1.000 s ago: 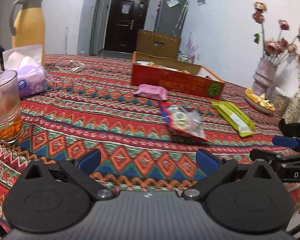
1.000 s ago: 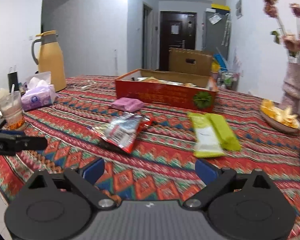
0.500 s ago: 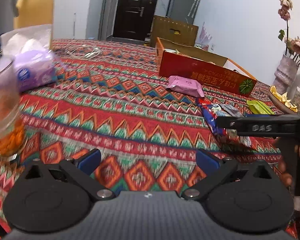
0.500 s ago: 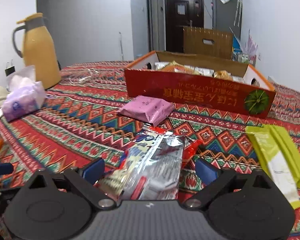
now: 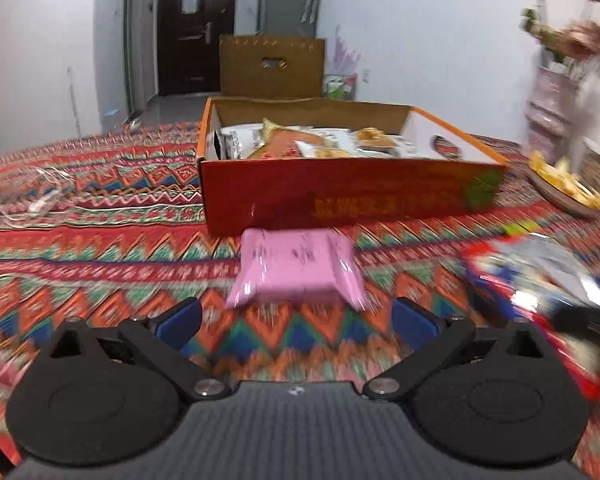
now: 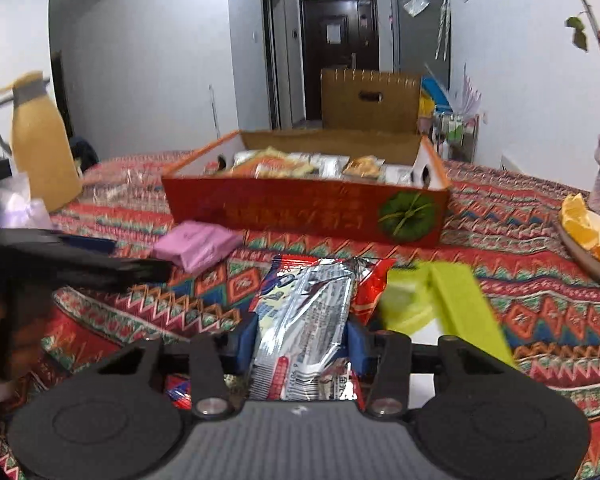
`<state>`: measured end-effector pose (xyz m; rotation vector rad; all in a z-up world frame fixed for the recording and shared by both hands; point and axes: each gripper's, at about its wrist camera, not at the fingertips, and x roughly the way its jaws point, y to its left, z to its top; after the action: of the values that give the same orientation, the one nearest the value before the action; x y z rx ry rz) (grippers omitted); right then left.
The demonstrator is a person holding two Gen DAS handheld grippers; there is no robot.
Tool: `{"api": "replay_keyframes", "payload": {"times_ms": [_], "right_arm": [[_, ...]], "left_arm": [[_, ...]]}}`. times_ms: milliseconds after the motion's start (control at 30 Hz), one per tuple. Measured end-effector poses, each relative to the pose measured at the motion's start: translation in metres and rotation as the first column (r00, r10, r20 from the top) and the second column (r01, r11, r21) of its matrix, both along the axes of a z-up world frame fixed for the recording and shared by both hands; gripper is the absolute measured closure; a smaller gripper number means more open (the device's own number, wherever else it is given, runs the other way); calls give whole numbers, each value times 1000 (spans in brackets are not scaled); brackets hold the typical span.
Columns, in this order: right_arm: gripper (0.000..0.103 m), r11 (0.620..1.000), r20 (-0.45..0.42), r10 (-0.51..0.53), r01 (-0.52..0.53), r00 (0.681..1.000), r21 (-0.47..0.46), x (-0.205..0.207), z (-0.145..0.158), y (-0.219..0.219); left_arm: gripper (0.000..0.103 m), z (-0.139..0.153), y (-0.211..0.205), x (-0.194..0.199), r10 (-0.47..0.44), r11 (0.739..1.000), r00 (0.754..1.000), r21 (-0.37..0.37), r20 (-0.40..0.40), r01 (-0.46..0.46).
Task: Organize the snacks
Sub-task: 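Grasp the pink packet with the left tool while the right tool grasps the silver-red bag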
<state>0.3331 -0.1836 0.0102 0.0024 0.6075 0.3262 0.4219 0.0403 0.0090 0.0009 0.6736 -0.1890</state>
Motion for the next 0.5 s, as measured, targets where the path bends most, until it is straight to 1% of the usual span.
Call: {"api": "replay_keyframes", "payload": {"times_ms": [67, 100, 133, 167, 200, 233, 267, 300, 367, 433, 500], "right_arm": [[59, 1000, 16, 7, -8, 1000, 20, -4, 3, -10], [58, 1000, 23, 8, -9, 1000, 29, -5, 3, -13], [58, 999, 27, 9, -10, 1000, 39, -6, 3, -16], [58, 999, 28, 7, -9, 1000, 48, -7, 3, -19], [58, 998, 28, 5, -7, 1000, 55, -8, 2, -21], [58, 998, 25, 4, -6, 1000, 60, -8, 1, -23], [58, 998, 19, 6, -7, 1000, 65, -8, 0, -24], [58, 997, 12, 10, -11, 1000, 71, -9, -2, -24], [58, 996, 14, 22, -23, 1000, 83, -15, -2, -24], [58, 996, 24, 36, -38, 999, 85, -27, 0, -24], [58, 995, 28, 41, -43, 999, 92, -42, 2, -24]], "left_arm": [[0, -9, 3, 28, 13, 998, 998, -54, -53, -16], [0, -12, 5, 35, 12, 997, 998, -82, -61, -17], [1, -12, 6, 40, 15, 995, 999, -103, -44, -19], [4, -13, 5, 43, 8, 994, 999, -110, -46, -13], [24, -13, 3, 45, 6, 995, 999, -98, -38, -10], [31, -12, -1, 45, 3, 998, 1000, -66, -27, -5], [35, -10, -6, 43, -15, 999, 1000, -32, -21, 15], [42, -8, -10, 40, -37, 999, 999, -14, -23, 36], [42, -2, -16, 28, -57, 998, 998, 24, -42, 58], [43, 4, -21, 7, -26, 997, 998, 73, -54, 30], [43, 9, -25, -21, -27, 994, 999, 104, -32, 30]]}}
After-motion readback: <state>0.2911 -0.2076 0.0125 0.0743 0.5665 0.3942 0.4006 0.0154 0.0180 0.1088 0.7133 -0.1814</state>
